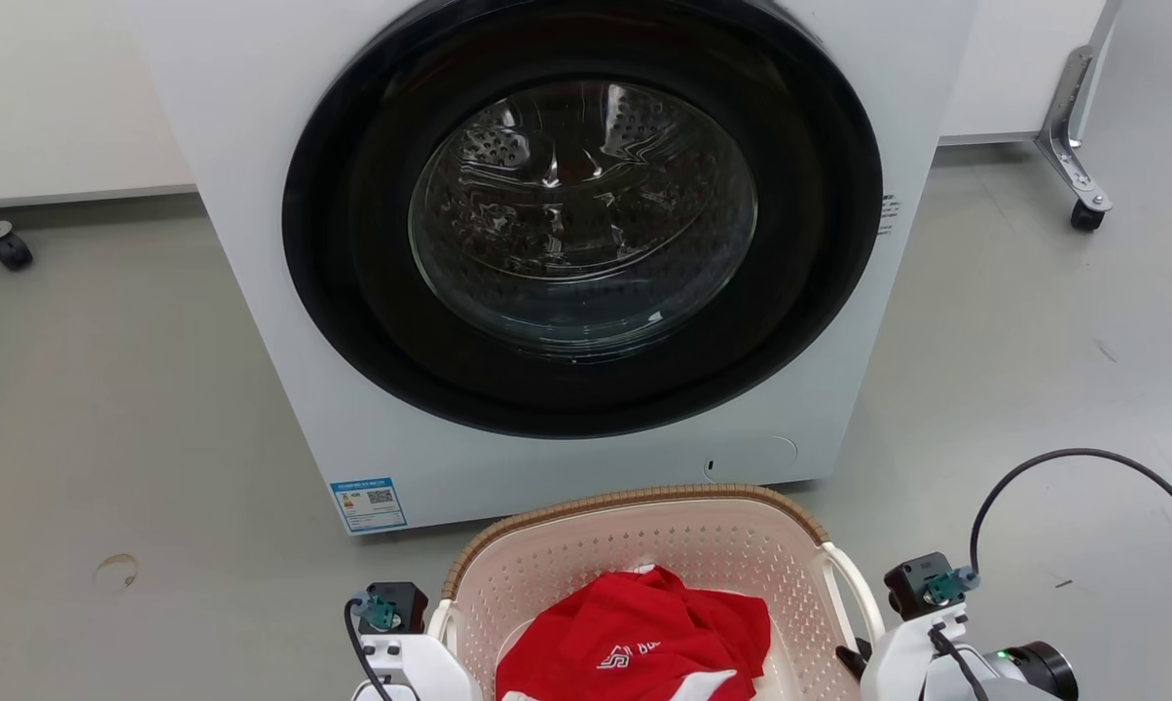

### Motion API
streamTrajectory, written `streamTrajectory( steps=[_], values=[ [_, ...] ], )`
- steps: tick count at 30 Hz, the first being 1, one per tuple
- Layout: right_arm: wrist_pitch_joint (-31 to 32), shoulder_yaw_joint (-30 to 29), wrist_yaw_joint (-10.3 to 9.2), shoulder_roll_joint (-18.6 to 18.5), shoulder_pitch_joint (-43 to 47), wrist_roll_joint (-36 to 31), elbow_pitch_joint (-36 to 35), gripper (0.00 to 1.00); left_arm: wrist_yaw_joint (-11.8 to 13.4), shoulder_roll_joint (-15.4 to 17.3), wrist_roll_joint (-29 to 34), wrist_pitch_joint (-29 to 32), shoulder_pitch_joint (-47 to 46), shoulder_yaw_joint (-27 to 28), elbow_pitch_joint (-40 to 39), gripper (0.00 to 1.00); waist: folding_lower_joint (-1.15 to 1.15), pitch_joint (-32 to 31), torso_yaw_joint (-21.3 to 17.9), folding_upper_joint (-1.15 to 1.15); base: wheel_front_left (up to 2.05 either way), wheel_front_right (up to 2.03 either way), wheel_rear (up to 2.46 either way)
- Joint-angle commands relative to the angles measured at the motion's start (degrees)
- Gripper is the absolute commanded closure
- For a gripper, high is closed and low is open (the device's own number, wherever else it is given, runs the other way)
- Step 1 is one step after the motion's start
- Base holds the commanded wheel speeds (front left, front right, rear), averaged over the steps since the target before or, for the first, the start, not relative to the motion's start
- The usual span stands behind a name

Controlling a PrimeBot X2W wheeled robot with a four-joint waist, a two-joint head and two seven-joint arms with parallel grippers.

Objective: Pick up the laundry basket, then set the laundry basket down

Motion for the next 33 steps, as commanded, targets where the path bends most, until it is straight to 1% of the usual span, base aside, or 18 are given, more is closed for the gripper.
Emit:
streamTrajectory(
  steps=[1,16,33],
  values=[
    [-0.23,0.26,-0.22,-2.67,-2.13,0.33,0.31,1.0,-0.94,3.36,0.65,0.03,-1.91,0.5,0.53,1.0,0.0,-0.08,-0.06,0.0,0.0,0.0,0.0],
    [0.63,3.02,-0.22,-2.63,-2.53,4.03,-0.57,1.0,-1.53,3.4,0.58,1.1,-2.02,-0.05,0.79,1.0,0.0,0.01,-0.89,0.0,0.0,0.0,0.0],
    [1.12,4.49,-0.22,-2.62,-2.74,5.56,-0.67,1.0,-1.49,3.04,0.44,1.33,-2.25,-0.36,0.92,1.0,0.0,0.23,-1.05,0.0,0.0,0.0,0.0]
  ],
)
